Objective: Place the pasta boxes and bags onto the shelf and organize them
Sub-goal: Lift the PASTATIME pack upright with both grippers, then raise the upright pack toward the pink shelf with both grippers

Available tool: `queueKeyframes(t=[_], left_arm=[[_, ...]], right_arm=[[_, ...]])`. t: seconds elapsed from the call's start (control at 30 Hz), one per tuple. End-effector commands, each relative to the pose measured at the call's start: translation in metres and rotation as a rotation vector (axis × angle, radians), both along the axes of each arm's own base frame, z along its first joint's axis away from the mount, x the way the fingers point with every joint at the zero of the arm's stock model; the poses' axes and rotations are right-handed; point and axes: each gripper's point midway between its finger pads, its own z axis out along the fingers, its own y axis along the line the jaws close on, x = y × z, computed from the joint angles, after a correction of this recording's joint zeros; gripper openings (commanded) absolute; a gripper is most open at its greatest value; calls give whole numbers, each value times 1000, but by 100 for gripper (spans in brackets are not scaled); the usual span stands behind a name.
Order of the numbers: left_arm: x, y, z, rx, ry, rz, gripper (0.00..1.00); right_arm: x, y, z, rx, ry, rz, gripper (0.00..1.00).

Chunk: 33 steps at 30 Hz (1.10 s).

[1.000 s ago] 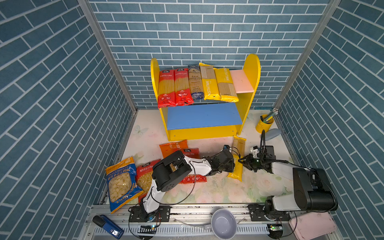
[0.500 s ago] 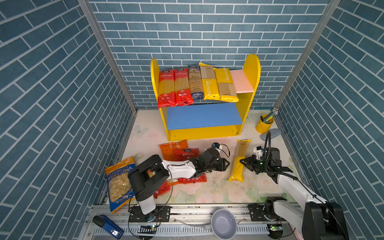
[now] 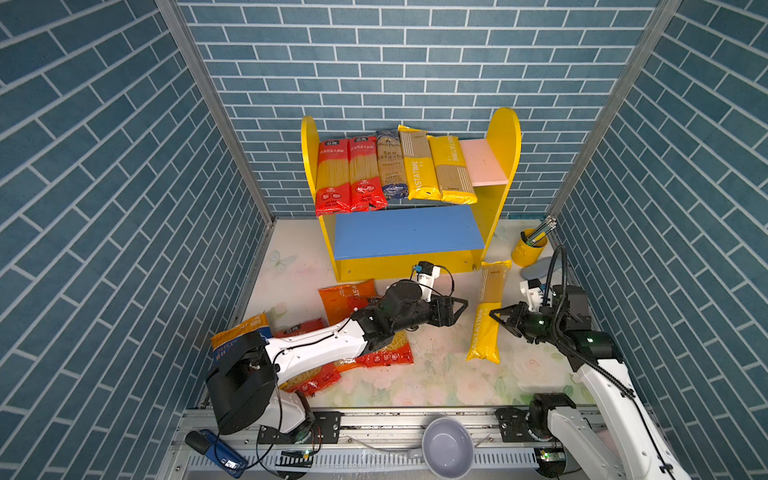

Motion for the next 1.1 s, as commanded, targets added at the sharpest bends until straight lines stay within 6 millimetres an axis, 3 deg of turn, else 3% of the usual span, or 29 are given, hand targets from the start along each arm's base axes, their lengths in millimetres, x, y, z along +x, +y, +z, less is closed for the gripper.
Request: queueKeyframes(t=[0.0, 0.17, 0.33, 0.5, 0.73, 1.07], left_arm=[[-5, 1, 18, -80, -9, -18, 84], [-7, -3, 53, -161, -44, -42, 99], [-2, -20, 82, -236, -50, -92, 99], [-2, -35, 131, -317, -109, -155, 97], [1, -41, 175, -382, -170, -212, 85], [0, -45, 203, -386, -215, -275, 53]], right_arm=[[-15, 15, 77, 57, -269, 133, 0], [-32, 22, 135, 107, -406, 203, 0], [-42, 30, 185, 182, -518, 263, 0], [-48, 33, 222, 203, -612, 301, 0], [-49, 36, 241, 237, -672, 330, 0], [-39, 41, 242, 307, -675, 349, 0]])
